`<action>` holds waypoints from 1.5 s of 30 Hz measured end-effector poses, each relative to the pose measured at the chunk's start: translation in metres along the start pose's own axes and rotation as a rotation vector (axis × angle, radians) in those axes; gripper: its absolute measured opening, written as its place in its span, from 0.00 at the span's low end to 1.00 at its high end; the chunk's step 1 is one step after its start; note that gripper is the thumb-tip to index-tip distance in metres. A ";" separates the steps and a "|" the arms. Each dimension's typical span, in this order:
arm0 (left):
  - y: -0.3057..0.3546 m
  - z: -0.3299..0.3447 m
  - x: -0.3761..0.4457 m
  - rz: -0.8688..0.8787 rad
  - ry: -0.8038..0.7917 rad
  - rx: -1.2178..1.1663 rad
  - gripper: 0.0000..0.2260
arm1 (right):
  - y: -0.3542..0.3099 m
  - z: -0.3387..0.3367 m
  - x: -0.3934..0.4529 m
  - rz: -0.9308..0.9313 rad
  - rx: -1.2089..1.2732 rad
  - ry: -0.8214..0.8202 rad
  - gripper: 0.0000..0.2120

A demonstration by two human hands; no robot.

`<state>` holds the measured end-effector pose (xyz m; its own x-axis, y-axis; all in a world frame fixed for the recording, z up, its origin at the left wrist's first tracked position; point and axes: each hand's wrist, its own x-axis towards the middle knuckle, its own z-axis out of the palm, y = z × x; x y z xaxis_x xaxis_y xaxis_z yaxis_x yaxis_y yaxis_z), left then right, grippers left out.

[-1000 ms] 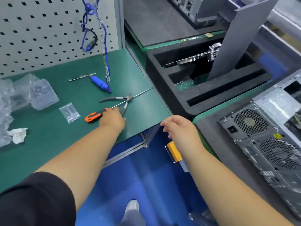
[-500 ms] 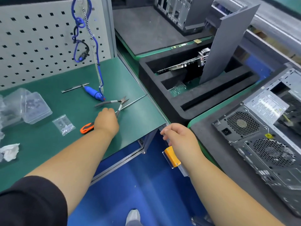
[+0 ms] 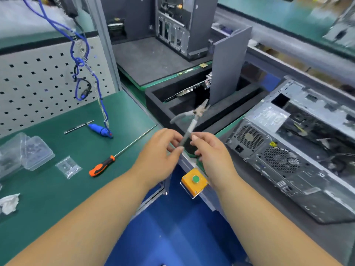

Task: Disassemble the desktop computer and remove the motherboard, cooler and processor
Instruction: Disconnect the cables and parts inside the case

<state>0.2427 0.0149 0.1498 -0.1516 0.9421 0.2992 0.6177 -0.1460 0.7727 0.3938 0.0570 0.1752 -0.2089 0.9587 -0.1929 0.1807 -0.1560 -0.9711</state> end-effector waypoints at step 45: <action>0.669 0.467 -0.400 0.062 -1.612 -0.855 0.08 | 0.128 -0.615 -0.680 -0.028 0.061 1.023 0.27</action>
<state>1.0767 -0.3187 0.2853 0.9806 0.1930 -0.0348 -0.0051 0.2026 0.9792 1.1496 -0.4686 0.2681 0.7124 0.7017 0.0148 0.1336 -0.1148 -0.9844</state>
